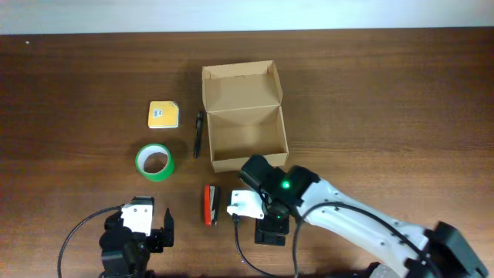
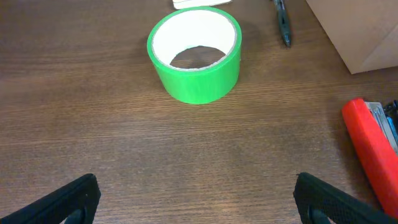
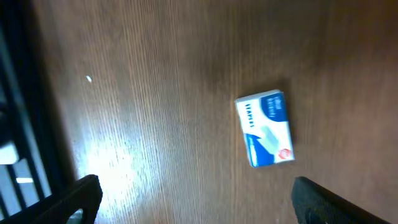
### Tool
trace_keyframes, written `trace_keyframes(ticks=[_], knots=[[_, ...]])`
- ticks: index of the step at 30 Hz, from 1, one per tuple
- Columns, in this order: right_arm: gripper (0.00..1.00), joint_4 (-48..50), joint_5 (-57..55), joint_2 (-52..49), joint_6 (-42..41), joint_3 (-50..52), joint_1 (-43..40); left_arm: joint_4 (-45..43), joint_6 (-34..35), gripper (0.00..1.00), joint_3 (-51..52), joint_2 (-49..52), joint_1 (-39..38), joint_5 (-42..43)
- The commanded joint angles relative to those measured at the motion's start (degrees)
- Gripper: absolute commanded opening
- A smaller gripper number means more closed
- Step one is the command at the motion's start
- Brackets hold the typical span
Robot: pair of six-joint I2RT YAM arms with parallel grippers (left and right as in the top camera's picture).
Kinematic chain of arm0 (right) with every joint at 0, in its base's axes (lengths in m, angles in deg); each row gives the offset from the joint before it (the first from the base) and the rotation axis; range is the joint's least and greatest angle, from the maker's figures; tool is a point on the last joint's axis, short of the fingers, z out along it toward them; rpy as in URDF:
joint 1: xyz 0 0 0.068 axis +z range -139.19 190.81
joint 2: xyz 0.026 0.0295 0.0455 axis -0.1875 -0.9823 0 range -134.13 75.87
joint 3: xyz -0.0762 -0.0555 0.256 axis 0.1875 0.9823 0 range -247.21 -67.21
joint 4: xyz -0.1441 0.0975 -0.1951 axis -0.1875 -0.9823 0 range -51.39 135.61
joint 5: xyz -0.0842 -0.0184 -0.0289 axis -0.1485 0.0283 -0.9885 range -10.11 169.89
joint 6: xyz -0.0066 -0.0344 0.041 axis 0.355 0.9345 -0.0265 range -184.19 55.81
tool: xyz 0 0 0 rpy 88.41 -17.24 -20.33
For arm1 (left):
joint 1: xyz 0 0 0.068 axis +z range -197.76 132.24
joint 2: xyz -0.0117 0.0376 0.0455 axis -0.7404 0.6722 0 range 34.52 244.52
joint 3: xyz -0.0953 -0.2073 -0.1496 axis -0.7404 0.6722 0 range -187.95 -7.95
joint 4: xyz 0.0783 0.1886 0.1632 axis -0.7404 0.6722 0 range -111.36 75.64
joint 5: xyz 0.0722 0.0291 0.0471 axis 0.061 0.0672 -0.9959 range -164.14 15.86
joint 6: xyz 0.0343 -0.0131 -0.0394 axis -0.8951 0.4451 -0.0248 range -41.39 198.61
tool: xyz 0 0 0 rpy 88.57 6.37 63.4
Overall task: Pack container
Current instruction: 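Move the right gripper down to the blue-white staples box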
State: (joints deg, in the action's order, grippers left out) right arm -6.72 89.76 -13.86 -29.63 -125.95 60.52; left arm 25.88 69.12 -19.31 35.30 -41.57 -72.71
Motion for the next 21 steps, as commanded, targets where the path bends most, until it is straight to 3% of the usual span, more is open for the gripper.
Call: trace_keyframes(ticks=[1,21], knots=[[0.99,1.6,-1.7,-2.8,1.4,0.5,0.5,-0.1,-1.1,0.99,0.4,-0.5,0.3,-0.2],[0.99,10.0,-6.7,-12.2,4.5,0.5,-3.8,-0.1,-1.1,1.00,0.4,-0.5,0.3,-0.2]])
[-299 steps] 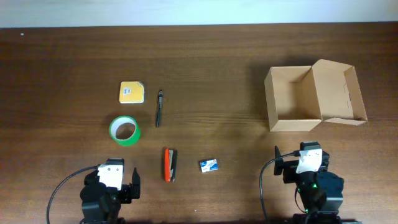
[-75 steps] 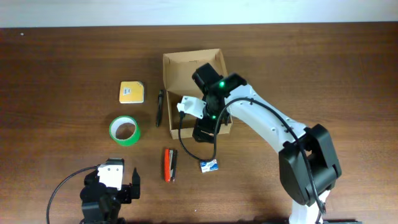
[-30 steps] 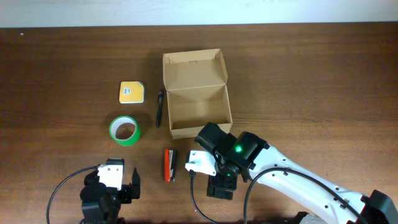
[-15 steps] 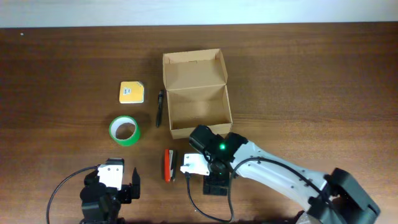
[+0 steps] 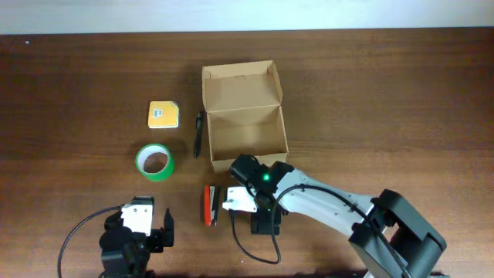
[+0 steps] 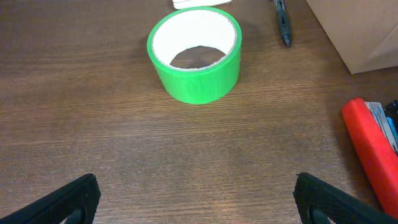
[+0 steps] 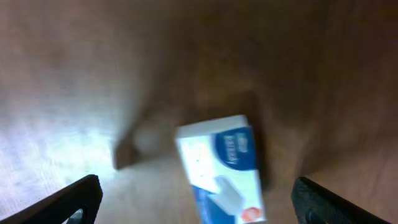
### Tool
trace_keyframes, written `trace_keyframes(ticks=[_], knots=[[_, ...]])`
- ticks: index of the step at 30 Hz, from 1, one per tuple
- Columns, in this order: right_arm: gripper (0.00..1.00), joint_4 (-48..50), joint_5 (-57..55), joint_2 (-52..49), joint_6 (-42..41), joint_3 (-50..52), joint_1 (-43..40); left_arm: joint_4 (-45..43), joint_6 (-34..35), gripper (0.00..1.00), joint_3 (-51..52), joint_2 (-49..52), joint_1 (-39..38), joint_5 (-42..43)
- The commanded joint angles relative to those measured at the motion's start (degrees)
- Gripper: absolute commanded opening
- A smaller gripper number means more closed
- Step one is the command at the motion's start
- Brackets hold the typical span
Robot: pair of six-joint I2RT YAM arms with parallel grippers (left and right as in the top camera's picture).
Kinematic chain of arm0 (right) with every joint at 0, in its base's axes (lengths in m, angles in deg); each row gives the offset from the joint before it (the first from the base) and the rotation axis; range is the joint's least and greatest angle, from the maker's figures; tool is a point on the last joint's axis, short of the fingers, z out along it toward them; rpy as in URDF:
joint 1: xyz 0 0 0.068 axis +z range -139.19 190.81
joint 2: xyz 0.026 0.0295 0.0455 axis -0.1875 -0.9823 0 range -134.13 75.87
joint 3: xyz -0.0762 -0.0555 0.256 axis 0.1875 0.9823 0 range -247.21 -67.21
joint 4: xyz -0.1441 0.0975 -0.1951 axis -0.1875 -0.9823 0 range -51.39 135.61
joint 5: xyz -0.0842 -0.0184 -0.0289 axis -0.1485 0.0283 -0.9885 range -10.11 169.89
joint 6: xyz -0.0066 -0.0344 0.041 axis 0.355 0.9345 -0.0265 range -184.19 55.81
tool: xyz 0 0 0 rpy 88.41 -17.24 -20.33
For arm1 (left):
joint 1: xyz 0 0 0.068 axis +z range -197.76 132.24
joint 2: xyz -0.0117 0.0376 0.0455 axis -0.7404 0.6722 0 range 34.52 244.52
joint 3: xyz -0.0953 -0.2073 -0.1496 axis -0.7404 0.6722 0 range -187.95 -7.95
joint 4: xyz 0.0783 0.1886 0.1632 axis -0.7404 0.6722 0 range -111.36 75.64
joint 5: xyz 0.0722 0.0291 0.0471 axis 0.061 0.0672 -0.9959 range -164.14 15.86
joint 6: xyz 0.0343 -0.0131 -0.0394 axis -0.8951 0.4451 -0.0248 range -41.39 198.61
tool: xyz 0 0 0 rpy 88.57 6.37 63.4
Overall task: Pack container
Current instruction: 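Move the right gripper down to the blue-white staples box, then grasp the staples box with the right gripper and lift it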
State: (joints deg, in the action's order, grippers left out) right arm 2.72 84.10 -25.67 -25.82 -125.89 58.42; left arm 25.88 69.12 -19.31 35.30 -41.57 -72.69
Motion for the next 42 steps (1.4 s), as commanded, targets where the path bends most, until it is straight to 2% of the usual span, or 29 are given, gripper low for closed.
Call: trace_keyframes(ticks=[1,11,21,31,34,35,37,38,39,42], knots=[[0.99,0.7,-0.9,-0.4,0.7,0.4,-2.3,-0.1,-1.1,1.00,0.4,-0.5,0.3,-0.2],[1.00,1.0,5.8,-0.4,0.9,0.4,-5.2,-0.1,-1.1,1.00,0.4,-0.5,0.3,-0.2],[0.99,1.8,6.1,-0.7,0.9,0.4,-5.3,-0.1,-1.1,1.00,0.4,-0.5,0.3,-0.2],[0.93,1.3,8.1,-3.1,0.8,0.4,-5.2,-0.1,-1.1,1.00,0.4,-0.5,0.3,-0.2],[0.84,1.1,8.1,-3.5,0.8,0.4,-5.2,-0.1,-1.1,1.00,0.4,-0.5,0.3,-0.2],[0.76,1.1,8.1,-3.6,0.8,0.4,-5.2,-0.1,-1.1,1.00,0.4,-0.5,0.3,-0.2],[0.52,1.1,8.1,-3.6,0.8,0.4,-5.2,-0.1,-1.1,0.99,0.4,-0.5,0.3,-0.2],[0.46,1.1,8.1,-3.6,0.8,0.4,-5.2,-0.1,-1.1,1.00,0.4,-0.5,0.3,-0.2],[0.41,1.1,8.1,-3.6,0.8,0.4,-5.2,-0.1,-1.1,1.00,0.4,-0.5,0.3,-0.2],[0.35,1.2,8.1,-3.6,0.6,0.4,-5.2,-0.1,-1.1,0.99,0.4,-0.5,0.3,-0.2]])
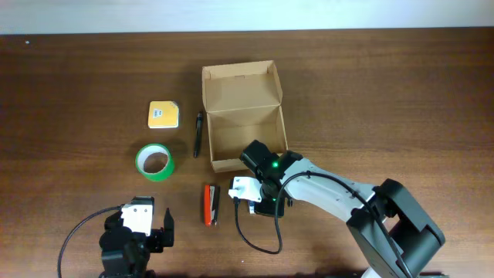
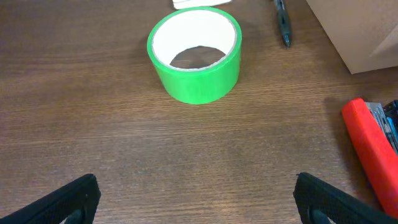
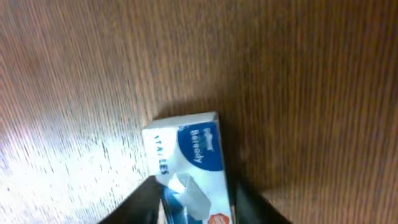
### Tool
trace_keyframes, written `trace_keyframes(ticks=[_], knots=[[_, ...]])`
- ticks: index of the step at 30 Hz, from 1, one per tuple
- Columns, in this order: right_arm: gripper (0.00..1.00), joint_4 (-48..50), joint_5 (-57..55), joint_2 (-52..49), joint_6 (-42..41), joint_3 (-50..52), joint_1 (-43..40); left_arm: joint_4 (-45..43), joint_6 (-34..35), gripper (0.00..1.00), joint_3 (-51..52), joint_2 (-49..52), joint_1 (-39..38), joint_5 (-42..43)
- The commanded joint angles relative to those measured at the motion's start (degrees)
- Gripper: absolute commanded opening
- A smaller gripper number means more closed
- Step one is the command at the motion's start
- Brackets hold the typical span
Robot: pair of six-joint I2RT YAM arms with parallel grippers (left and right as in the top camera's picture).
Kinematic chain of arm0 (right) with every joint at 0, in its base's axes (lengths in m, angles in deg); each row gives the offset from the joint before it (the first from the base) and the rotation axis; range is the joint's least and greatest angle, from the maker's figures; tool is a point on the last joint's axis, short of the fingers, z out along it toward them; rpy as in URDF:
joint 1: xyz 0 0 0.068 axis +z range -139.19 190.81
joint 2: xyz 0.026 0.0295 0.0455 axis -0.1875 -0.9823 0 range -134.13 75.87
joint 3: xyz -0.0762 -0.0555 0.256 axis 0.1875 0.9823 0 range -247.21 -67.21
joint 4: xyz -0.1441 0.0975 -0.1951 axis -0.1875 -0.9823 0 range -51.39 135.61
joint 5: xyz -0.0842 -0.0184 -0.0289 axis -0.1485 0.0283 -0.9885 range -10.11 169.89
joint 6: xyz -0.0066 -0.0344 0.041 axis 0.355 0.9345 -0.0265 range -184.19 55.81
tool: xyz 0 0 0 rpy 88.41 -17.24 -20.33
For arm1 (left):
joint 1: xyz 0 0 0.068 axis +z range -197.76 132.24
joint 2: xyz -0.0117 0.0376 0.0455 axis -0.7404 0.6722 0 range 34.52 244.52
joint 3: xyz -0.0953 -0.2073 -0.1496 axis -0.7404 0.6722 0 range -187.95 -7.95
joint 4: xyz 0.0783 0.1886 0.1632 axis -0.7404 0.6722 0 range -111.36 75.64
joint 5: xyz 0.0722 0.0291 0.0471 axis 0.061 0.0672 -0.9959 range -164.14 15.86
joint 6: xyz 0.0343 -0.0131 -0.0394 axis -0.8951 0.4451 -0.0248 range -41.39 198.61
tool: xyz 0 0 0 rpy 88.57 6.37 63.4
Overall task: Pack container
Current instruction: 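Grasp the staples box with the right gripper and lift it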
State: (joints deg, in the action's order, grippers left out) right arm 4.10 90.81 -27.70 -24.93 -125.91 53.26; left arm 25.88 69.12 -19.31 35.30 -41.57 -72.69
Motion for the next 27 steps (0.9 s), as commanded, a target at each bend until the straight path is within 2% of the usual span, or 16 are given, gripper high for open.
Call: trace_keyframes(ticks=[1,16,27], knots=[[0.33,-0.2,1.4,-1.6,-0.3,0.4,-0.1,-0.1,-1.1,1.00,0.4,-0.5,0.3,-0.2],[0.21,-5.7,4.1,-1.5,-2.5,-5.4,-0.1,-0.1,-1.1,1.00,0.4,-0.5,0.3,-0.2],[0.20,-16.3,4.2,-1.5,-4.9,-19.5,-0.1,-0.1,-1.1,1.00,0.4,-0.5,0.3,-0.2]])
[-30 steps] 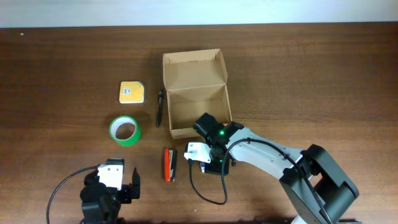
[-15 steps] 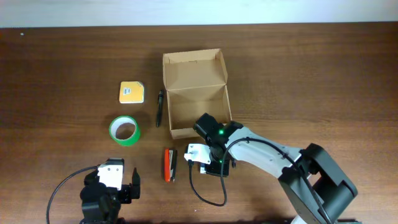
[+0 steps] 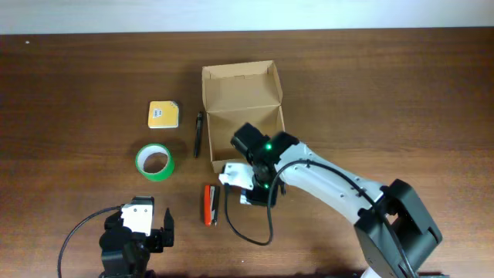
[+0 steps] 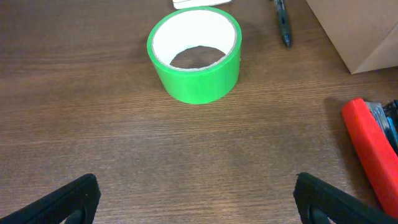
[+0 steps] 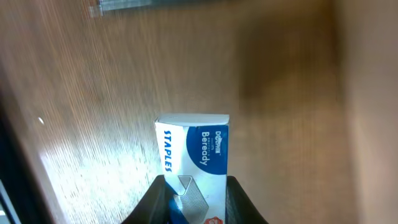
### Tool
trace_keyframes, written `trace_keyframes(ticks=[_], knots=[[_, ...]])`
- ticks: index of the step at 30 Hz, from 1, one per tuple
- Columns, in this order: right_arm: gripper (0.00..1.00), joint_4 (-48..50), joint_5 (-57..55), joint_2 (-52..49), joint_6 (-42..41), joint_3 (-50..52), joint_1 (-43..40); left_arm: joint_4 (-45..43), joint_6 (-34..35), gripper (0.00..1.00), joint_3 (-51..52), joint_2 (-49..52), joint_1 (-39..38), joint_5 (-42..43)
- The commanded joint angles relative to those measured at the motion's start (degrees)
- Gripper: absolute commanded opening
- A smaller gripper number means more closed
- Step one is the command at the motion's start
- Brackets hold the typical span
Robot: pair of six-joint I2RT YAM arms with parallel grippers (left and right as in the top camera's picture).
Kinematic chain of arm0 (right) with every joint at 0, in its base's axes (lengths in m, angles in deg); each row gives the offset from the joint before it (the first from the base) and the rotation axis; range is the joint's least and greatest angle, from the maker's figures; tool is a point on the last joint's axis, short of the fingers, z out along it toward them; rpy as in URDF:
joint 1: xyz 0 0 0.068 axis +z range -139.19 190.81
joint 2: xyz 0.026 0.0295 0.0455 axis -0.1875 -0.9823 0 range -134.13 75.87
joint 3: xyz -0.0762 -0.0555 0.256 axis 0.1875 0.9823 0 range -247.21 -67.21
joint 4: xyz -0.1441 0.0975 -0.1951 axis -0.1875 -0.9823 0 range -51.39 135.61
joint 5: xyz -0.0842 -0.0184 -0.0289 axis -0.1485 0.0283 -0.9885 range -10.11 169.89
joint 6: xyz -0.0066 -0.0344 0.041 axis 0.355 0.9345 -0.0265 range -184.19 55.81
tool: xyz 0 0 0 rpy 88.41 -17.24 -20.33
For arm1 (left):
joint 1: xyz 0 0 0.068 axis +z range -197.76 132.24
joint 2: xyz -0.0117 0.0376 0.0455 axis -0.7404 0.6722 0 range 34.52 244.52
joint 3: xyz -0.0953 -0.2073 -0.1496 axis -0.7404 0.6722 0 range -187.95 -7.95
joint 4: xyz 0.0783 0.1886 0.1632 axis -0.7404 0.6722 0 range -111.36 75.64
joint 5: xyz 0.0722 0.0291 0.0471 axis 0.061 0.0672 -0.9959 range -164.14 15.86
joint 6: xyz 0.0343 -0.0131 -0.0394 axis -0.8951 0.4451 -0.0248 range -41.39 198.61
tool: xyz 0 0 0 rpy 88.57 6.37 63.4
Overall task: Pack container
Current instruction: 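Grasp the staples box with the right gripper and lift it, then carry the staples box into the cardboard box and release it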
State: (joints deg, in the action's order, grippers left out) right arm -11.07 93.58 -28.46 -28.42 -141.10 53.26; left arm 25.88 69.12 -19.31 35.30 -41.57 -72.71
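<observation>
The open cardboard box [image 3: 245, 127] stands mid-table with its lid folded back. My right gripper [image 5: 196, 202] is shut on a blue-and-white staples box [image 5: 193, 155], held just above the wood near the cardboard box's front wall. In the overhead view the right gripper [image 3: 255, 189] hides the staples box. A green tape roll [image 4: 194, 53], a red stapler [image 4: 373, 155] and a black pen [image 4: 283, 22] lie ahead of my left gripper [image 4: 196, 199]. That gripper is open over bare wood at the table's near left.
A yellow sticky-note pad [image 3: 163, 114] lies left of the pen [image 3: 197, 133]. The tape roll [image 3: 155, 161] sits below it and the stapler [image 3: 209, 205] lies just left of my right gripper. The right arm's cable loops near the table's front edge.
My right gripper, with the staples box in its fingers, has moved up-left toward the cardboard box's front wall, and the staples box is now off the wood. The left arm is unchanged.
My right gripper was open high above the staples box lying right of the stapler. It then stood lower over the box, still open. Then its fingers were shut on the box on the table. Now it holds the box by the cardboard box's front.
</observation>
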Motion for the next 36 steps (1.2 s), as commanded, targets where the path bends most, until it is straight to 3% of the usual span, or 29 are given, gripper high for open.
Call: trace_keyframes(ticks=[1,11,20,36], knots=[[0.20,-2.0,1.4,-0.7,-1.8,-6.0,-0.1,-0.1,-1.1,1.00,0.4,-0.5,0.3,-0.2],[0.20,-1.8,-3.1,-0.7,-5.3,-20.4,-0.1,-0.1,-1.1,1.00,0.4,-0.5,0.3,-0.2],[0.20,3.5,-12.4,-1.3,-11.4,-20.7,-0.8,-0.1,-1.1,1.00,0.4,-0.5,0.3,-0.2],[0.21,7.3,-12.7,-10.5,-12.3,-20.0,-6.2,-0.1,-1.1,0.99,0.4,-0.5,0.3,-0.2]])
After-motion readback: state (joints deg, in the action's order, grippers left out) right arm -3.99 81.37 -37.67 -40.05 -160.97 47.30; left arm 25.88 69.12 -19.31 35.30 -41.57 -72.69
